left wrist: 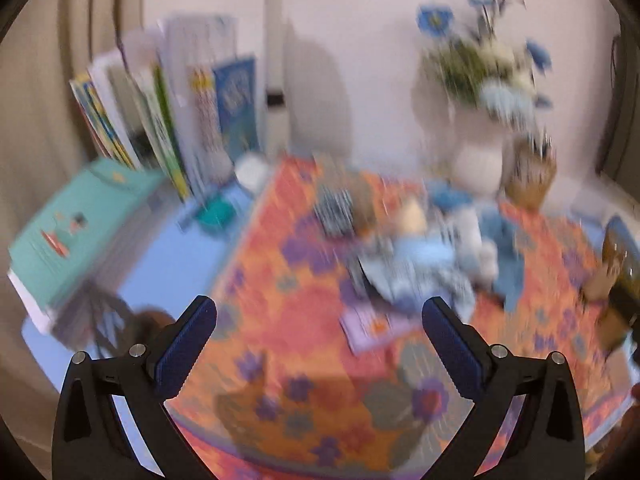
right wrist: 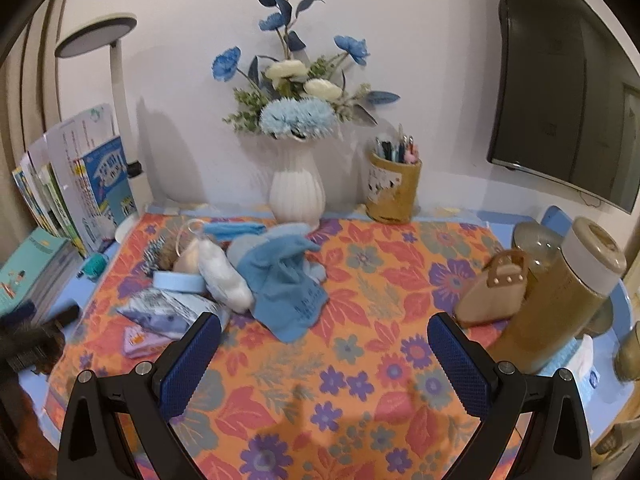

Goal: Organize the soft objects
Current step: 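Grasp the teal bag with the left tool while the right tool grasps the white plush bear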

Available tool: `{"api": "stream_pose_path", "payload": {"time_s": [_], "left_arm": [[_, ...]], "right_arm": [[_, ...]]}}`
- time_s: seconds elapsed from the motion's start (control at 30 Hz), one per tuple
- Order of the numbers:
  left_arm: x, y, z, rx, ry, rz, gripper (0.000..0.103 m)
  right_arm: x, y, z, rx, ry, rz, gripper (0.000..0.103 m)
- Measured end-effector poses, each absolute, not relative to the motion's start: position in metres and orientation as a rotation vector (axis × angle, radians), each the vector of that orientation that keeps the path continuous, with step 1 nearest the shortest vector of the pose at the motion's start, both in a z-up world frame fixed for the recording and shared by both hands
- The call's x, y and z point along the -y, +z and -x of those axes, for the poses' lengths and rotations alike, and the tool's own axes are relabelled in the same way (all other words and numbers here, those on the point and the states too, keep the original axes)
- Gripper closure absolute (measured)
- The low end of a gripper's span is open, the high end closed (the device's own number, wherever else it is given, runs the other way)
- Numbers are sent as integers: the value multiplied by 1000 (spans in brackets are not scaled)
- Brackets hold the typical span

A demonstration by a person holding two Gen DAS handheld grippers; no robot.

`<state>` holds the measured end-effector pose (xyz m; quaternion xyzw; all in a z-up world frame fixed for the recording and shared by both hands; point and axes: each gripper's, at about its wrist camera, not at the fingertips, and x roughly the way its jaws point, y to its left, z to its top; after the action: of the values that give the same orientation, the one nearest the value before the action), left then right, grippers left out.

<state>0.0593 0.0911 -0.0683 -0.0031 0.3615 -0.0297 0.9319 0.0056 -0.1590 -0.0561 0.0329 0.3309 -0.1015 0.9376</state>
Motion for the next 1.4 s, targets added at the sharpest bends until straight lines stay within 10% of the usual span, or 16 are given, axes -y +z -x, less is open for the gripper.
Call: {"api": "stream_pose_path", "payload": {"time_s": [0.53, 1.13, 1.4], "left_arm": [[-169, -14, -148, -719, -51, -10, 0], [-181, -164, -271, -1046, 114, 29, 16], [-189, -185, -277, -1061, 127, 32, 17]], "right_arm": [[121, -56, -88, -746, -30, 15, 8], [106, -140, -171, -977, 170, 34, 56], [101, -158, -185, -1008, 200, 28, 56]]}}
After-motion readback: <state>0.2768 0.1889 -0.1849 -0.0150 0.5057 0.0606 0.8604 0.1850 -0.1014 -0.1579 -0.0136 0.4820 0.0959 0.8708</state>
